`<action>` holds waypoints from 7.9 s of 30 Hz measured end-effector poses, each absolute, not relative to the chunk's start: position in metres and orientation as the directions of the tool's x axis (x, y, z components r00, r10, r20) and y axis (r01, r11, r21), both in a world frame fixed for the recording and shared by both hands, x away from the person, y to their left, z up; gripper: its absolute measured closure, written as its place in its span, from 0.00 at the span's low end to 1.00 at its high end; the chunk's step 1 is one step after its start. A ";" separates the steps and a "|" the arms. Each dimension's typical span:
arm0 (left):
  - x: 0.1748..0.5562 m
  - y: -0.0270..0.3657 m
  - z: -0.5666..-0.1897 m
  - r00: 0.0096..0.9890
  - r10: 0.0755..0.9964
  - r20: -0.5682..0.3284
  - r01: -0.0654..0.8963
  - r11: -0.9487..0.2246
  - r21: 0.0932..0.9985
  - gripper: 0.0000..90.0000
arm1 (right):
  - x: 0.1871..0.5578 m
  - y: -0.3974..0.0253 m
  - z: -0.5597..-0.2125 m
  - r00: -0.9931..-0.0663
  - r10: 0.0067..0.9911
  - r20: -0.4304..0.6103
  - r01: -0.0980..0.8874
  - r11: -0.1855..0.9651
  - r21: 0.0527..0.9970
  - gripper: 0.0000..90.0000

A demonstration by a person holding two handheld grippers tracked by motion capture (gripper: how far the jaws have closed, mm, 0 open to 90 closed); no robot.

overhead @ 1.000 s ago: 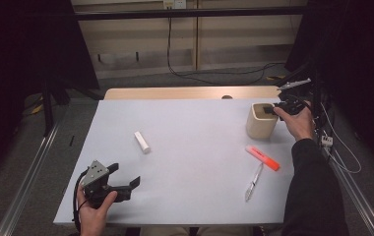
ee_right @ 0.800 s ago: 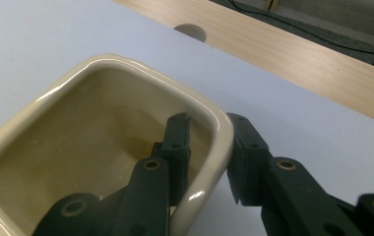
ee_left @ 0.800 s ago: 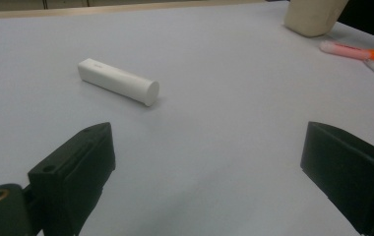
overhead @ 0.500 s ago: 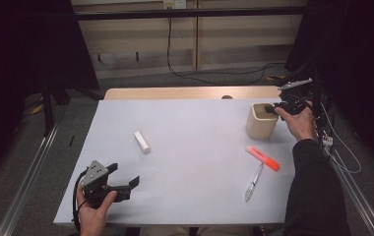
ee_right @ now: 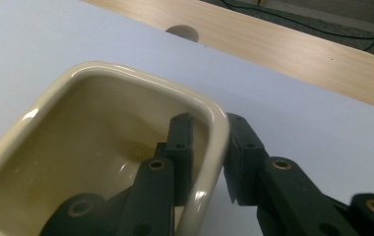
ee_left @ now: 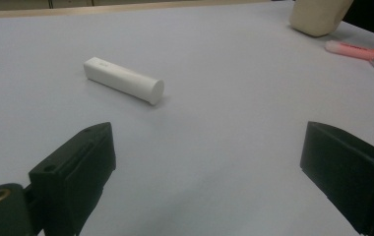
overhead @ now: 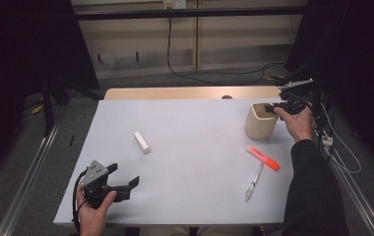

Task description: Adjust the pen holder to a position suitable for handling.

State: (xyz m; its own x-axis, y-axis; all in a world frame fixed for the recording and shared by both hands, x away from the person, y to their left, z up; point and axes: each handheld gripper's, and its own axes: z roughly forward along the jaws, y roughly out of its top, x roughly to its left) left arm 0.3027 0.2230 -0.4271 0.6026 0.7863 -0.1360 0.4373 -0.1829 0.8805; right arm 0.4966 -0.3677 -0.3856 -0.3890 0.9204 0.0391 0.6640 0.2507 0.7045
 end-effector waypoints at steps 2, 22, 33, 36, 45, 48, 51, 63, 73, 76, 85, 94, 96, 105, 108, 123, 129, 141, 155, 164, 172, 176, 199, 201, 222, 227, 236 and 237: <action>0.303 0.223 -0.427 0.602 0.787 -0.138 0.439 -0.182 0.880 0.07 | 0.497 -0.367 -0.385 -0.383 0.922 0.060 0.659 0.227 0.717 0.90; 0.303 0.223 -0.428 0.602 0.786 -0.140 0.445 -0.185 0.876 0.07 | 0.496 -0.357 -0.381 -0.373 0.925 0.071 0.686 0.224 0.692 0.87; 0.302 0.222 -0.427 0.602 0.787 -0.135 0.445 -0.191 0.875 0.08 | 0.486 -0.348 -0.380 -0.321 0.947 0.030 0.731 0.227 0.643 0.85; 0.302 0.222 -0.427 0.602 0.787 -0.135 0.446 -0.191 0.875 0.08 | 0.485 -0.349 -0.381 -0.302 0.953 0.022 0.739 0.220 0.637 0.91; 0.303 0.222 -0.428 0.601 0.787 -0.138 0.448 -0.189 0.874 0.08 | 0.485 -0.348 -0.380 -0.314 0.949 0.015 0.731 0.231 0.642 0.92; 0.303 0.222 -0.428 0.600 0.788 -0.138 0.449 -0.189 0.873 0.08 | 0.487 -0.345 -0.378 -0.337 0.942 0.005 0.714 0.252 0.653 0.92; 0.303 0.223 -0.428 0.597 0.791 -0.134 0.450 -0.192 0.872 0.08 | 0.485 -0.342 -0.373 -0.365 0.930 0.033 0.695 0.249 0.674 0.92; 0.303 0.223 -0.428 0.597 0.790 -0.139 0.455 -0.190 0.870 0.08 | 0.485 -0.309 -0.372 -0.487 0.872 0.047 0.641 0.320 0.698 0.92; 0.303 0.223 -0.428 0.593 0.794 -0.137 0.454 -0.189 0.871 0.08 | 0.490 -0.266 -0.365 -0.625 0.779 0.043 0.542 0.394 0.742 0.92; 0.303 0.224 -0.428 0.593 0.794 -0.136 0.451 -0.187 0.873 0.08 | 0.492 -0.259 -0.365 -0.650 0.758 0.051 0.529 0.403 0.747 0.92; 0.303 0.224 -0.428 0.592 0.794 -0.139 0.453 -0.184 0.872 0.08 | 0.495 -0.218 -0.371 -0.746 0.664 0.052 0.462 0.460 0.758 0.92; 0.303 0.224 -0.428 0.592 0.795 -0.135 0.454 -0.190 0.870 0.08 | 0.497 -0.190 -0.379 -0.811 0.583 0.045 0.421 0.529 0.737 0.92; 0.303 0.224 -0.428 0.593 0.794 -0.135 0.454 -0.192 0.870 0.08 | 0.498 -0.184 -0.380 -0.827 0.561 0.047 0.407 0.538 0.739 0.92; 0.303 0.225 -0.428 0.592 0.795 -0.137 0.456 -0.190 0.870 0.08 | 0.507 -0.153 -0.387 -0.858 0.511 0.051 0.379 0.564 0.734 0.91; 0.303 0.224 -0.427 0.593 0.793 -0.138 0.454 -0.188 0.871 0.08 | 0.508 -0.150 -0.386 -0.854 0.518 0.048 0.382 0.562 0.734 0.91; 0.303 0.223 -0.428 0.594 0.793 -0.136 0.459 -0.196 0.866 0.08 | 0.493 -0.149 -0.389 -0.682 0.729 0.062 0.526 0.429 0.735 0.61; 0.303 0.223 -0.428 0.595 0.792 -0.138 0.458 -0.193 0.868 0.08 | 0.478 -0.139 -0.388 -0.600 0.798 0.055 0.591 0.396 0.703 0.57; 0.303 0.223 -0.428 0.594 0.793 -0.137 0.461 -0.196 0.866 0.08 | 0.459 -0.121 -0.389 -0.351 0.932 0.088 0.732 0.215 0.647 0.64; 0.303 0.223 -0.428 0.595 0.792 -0.136 0.465 -0.201 0.862 0.08 | 0.466 -0.122 -0.381 -0.393 0.918 0.048 0.717 0.273 0.642 0.80; 0.304 0.223 -0.429 0.592 0.793 -0.144 0.468 -0.192 0.862 0.08 | 0.481 -0.129 -0.380 -0.564 0.825 0.032 0.634 0.409 0.656 0.80; 0.304 0.224 -0.429 0.592 0.793 -0.147 0.472 -0.194 0.860 0.08 | 0.497 -0.137 -0.383 -0.646 0.760 0.075 0.600 0.444 0.665 0.80; 0.304 0.225 -0.429 0.592 0.792 -0.148 0.474 -0.194 0.859 0.08 | 0.499 -0.141 -0.384 -0.660 0.746 0.088 0.594 0.446 0.669 0.80; 0.304 0.224 -0.429 0.592 0.791 -0.154 0.476 -0.188 0.859 0.08 | 0.496 -0.144 -0.382 -0.677 0.733 0.057 0.582 0.487 0.651 0.80; 0.304 0.224 -0.429 0.596 0.789 -0.150 0.474 -0.195 0.859 0.08 | 0.495 -0.146 -0.383 -0.672 0.737 0.069 0.584 0.470 0.662 0.79; 0.304 0.223 -0.429 0.591 0.793 -0.151 0.477 -0.192 0.857 0.08 | 0.469 -0.184 -0.364 -0.636 0.763 0.116 0.552 0.344 0.759 0.15; 0.304 0.225 -0.430 0.588 0.794 -0.154 0.476 -0.186 0.859 0.08 | 0.458 -0.196 -0.360 -0.618 0.780 0.101 0.542 0.329 0.773 0.13; 0.305 0.226 -0.431 0.582 0.797 -0.161 0.485 -0.181 0.856 0.08 | 0.442 -0.221 -0.364 -0.567 0.820 0.078 0.553 0.309 0.773 0.11; 0.305 0.227 -0.431 0.582 0.797 -0.160 0.486 -0.184 0.855 0.08 | 0.440 -0.223 -0.365 -0.564 0.822 0.076 0.549 0.304 0.779 0.11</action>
